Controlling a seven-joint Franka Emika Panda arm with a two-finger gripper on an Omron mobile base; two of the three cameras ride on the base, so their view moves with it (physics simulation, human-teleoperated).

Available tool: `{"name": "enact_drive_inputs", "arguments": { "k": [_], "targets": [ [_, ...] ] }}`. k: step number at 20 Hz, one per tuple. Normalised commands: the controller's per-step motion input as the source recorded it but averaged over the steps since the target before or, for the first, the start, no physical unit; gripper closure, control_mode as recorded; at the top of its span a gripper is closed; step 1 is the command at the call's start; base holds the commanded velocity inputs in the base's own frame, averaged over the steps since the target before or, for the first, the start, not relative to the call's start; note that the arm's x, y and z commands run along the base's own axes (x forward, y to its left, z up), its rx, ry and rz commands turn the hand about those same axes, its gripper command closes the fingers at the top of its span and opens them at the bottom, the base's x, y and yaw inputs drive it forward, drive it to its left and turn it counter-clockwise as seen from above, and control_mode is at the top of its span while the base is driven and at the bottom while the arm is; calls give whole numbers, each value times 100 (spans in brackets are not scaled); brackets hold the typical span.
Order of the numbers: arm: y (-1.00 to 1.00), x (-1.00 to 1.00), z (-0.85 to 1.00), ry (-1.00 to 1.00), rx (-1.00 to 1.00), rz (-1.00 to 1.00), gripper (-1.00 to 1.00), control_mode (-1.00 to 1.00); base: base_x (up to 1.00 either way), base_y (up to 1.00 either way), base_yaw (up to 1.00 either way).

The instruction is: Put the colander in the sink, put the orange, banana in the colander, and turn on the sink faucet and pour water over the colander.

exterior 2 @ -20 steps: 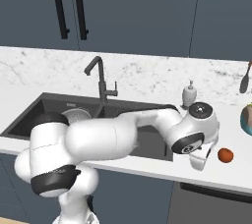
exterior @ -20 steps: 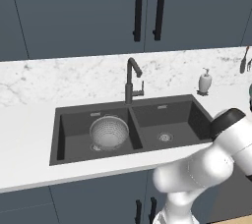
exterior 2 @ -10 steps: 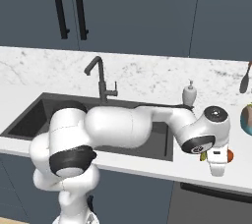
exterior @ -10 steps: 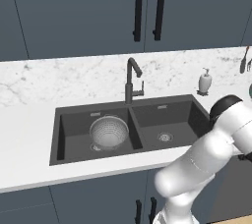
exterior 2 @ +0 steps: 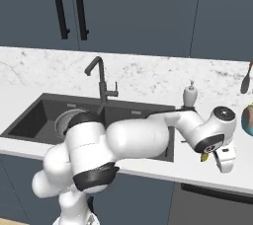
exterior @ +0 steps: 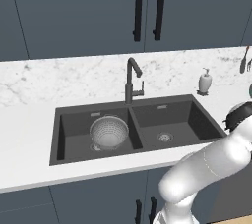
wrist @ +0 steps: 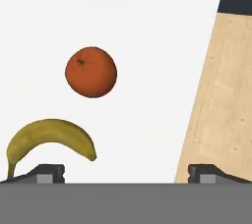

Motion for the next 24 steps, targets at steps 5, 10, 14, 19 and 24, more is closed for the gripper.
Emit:
{"name": "enact_drive_inputs", "arguments": {
  "k": [5,10,14,19,24],
  "targets": [
    [-10,53,-17,26,-1,9,-100,-100,0,0,0],
    [-32,17,-16,23,-2,3,-100,-100,0,0,0],
    [-25,2,-21,9,0,2,-100,-100,0,0,0],
    [-20,0,-25,-1,1,3,-100,-100,0,0,0],
    [-17,5,-34,-5,2,7,-100,-100,0,0,0]
  ]
}}
